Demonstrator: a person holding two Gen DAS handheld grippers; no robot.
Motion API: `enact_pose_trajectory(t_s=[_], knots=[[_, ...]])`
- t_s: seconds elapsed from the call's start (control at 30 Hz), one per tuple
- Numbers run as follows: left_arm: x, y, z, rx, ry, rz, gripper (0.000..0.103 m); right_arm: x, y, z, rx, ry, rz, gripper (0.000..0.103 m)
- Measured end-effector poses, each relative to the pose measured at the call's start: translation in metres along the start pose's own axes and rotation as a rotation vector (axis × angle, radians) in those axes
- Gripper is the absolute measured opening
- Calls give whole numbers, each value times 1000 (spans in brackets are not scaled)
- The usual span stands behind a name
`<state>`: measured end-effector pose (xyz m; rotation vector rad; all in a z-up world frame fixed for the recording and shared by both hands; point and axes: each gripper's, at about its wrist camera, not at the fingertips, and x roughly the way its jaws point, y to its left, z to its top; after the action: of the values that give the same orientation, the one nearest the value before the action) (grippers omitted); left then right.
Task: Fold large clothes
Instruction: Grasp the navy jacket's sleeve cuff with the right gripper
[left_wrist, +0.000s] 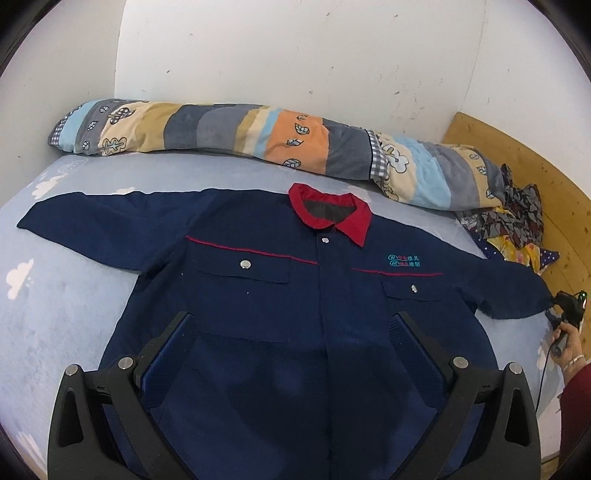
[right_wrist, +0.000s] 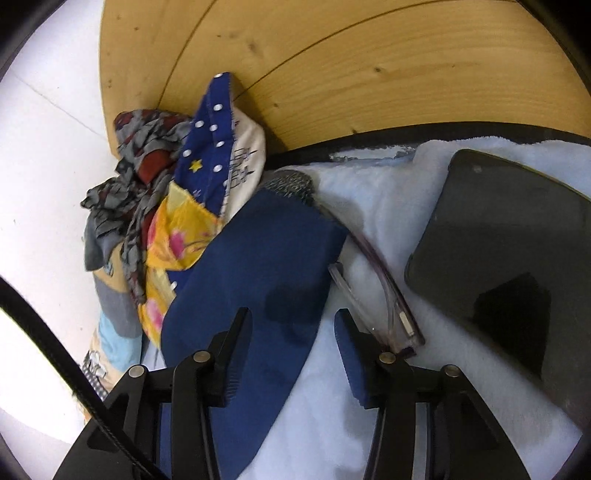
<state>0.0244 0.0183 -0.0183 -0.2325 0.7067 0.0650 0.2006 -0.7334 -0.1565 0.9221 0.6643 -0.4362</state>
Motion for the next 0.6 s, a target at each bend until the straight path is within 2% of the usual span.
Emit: enact_pose_trajectory(t_s=[0.17, 0.2, 0.23, 0.27, 0.43, 0.6], knots=[[2, -7, 1, 24, 10, 0, 103, 19, 15, 7, -56, 10, 54, 51], [2, -9, 1, 31, 10, 2, 103, 20, 19, 8, -78, 15, 57, 43], [3, -10, 1, 38, 9, 7, 103, 17, 21, 8, -92, 6, 62, 20], [3, -11, 1, 42, 6, 10, 103, 10, 23, 8, -106, -13, 85, 14], [-6, -4, 2, 22, 10, -5, 103, -36, 42, 3, -195, -98, 164, 12], [-15, 2, 4, 9, -10, 14, 103, -75, 76, -1, -248, -131, 240, 12]])
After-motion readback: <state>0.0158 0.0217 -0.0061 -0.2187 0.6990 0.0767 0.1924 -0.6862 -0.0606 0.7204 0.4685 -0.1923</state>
